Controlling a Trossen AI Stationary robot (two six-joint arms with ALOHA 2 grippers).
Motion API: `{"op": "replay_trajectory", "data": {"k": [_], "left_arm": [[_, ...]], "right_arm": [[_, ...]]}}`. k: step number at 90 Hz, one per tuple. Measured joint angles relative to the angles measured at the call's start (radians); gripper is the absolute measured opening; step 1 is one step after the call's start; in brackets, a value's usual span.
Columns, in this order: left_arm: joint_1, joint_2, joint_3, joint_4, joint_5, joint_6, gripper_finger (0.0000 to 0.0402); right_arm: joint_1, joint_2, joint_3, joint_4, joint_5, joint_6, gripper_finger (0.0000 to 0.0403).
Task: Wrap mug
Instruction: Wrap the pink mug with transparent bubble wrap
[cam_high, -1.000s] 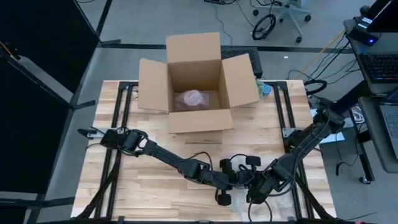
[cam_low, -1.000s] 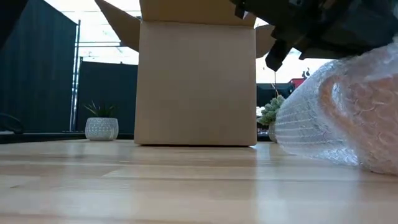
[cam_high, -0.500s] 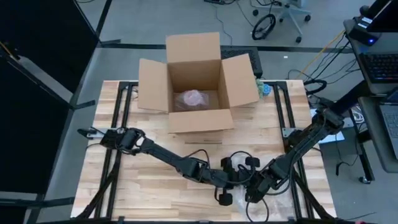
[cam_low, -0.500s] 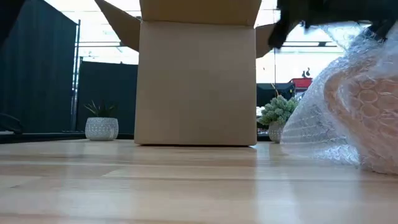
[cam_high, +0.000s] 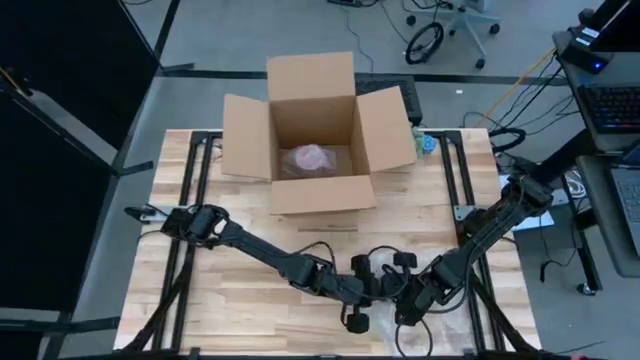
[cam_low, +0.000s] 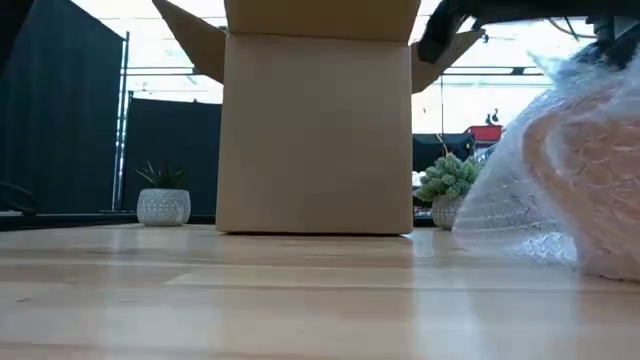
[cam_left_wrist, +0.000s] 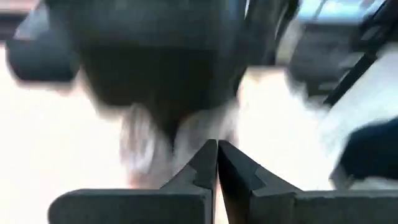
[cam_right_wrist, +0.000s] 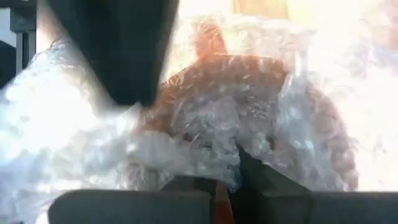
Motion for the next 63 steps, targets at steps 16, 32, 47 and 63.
{"op": "replay_trajectory", "data": {"k": [16,32,47,63], "left_arm": [[0.002,-0.023,0.000,-0.073,-0.029,-0.030,0.0000],[-0.026,-0.065,0.003,0.060,0.001,-0.020,0.0000],[-0.047,-0.014,0.003,0.225,0.110,0.000,0.0000],[-0.016,0.040,-0.003,0.254,0.108,0.001,0.0000]], "right_arm": [[0.000,0.000,0.000,0.000,-0.002,0.000,0.0011],[0.000,0.000,0.000,0.001,0.000,-0.001,0.0011],[-0.002,0.000,0.000,0.001,0.000,0.000,0.0011],[-0.004,0.000,0.000,0.001,0.000,0.002,0.0011]]}}
